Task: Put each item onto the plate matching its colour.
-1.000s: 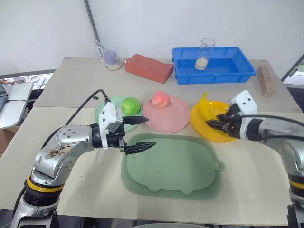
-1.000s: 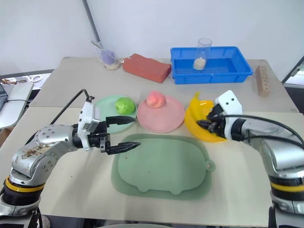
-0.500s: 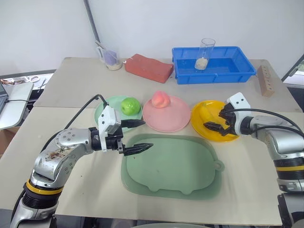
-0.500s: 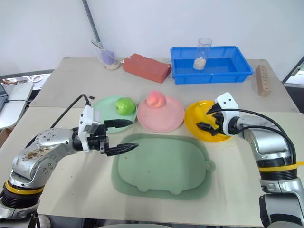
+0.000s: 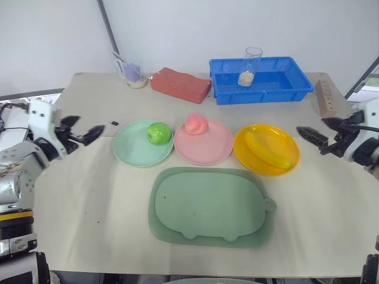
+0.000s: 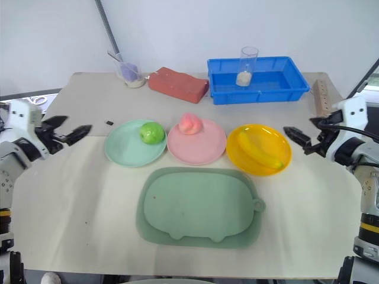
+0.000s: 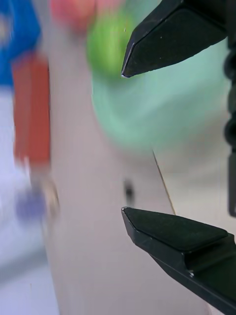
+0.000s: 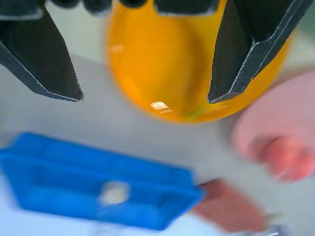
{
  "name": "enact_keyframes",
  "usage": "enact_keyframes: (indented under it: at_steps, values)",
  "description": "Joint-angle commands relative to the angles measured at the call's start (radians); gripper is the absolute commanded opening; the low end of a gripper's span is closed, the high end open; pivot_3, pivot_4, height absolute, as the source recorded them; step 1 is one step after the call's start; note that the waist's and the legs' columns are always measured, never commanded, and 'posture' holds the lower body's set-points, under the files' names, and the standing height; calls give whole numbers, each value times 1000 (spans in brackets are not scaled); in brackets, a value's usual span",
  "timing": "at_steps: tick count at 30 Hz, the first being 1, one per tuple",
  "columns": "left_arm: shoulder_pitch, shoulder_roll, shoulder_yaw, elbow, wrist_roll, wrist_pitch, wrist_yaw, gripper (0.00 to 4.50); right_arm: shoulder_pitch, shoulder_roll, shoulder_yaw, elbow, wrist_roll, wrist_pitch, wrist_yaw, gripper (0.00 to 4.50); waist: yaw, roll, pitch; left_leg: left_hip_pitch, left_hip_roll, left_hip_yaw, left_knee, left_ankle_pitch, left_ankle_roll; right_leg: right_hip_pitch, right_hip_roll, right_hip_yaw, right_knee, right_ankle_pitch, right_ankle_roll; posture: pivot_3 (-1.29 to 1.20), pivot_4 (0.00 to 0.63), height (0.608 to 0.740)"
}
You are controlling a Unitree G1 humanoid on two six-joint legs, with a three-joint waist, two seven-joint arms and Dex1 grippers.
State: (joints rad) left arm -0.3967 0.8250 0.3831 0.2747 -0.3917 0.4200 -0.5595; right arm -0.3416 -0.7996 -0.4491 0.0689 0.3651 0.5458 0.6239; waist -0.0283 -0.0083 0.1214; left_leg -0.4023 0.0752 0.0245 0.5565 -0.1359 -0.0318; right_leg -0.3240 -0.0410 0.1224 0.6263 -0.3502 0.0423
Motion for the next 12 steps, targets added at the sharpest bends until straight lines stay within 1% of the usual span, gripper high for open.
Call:
enact_keyframes:
  at_steps: [1,4,7,12]
  values:
    - [-37,0,93,208,81,-176,165,4500,9,15,-55,158,-114,-215,-158,4474,3,-1,0,0,0,0,0,0,0,-2,0,0,0,0,0,0,150,740]
    - [-57,-26,123,363,107,-278,256,4500,11,57,-70,280,-157,-317,-274,4474,12,-1,0,0,-1,2,0,0,0,-2,-3,0,-1,0,0,0,150,740]
    - [-72,-29,139,485,122,-349,317,4500,7,94,-74,366,-177,-390,-351,4474,13,-1,0,0,-2,2,-1,0,0,-1,-3,1,1,0,0,0,150,740]
    - [-70,-50,127,552,122,-416,333,4500,9,138,-57,423,-177,-465,-399,4474,11,-1,0,0,-2,2,-1,0,-1,3,-3,1,2,0,0,0,150,740]
